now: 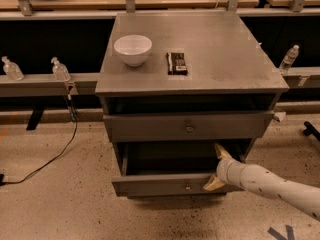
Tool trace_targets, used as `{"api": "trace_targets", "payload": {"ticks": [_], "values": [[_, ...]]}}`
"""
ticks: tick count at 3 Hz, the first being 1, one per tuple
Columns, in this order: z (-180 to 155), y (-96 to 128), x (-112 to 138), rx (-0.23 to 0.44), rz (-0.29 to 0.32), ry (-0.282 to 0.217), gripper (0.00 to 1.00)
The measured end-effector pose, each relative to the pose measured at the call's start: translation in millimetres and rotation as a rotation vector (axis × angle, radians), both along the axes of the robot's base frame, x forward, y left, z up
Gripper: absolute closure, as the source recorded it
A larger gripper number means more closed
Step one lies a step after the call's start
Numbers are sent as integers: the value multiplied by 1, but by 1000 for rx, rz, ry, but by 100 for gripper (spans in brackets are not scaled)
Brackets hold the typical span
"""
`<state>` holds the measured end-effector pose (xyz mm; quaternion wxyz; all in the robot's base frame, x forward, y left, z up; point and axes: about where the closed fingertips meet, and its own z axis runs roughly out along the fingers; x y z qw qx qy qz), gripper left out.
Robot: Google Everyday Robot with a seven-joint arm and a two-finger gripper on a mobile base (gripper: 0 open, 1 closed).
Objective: Close middle drawer
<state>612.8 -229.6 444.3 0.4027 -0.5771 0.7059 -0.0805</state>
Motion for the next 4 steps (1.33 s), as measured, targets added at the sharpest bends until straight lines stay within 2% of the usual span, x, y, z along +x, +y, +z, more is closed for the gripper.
{"api": "trace_targets", "payload": {"ticks": [1,2,3,4], "values": [[0,0,0,0,0,0,0],[0,10,31,3,6,-14,0],[0,12,35,3,11,-16,0],[9,16,28,34,26,-27,0]]}}
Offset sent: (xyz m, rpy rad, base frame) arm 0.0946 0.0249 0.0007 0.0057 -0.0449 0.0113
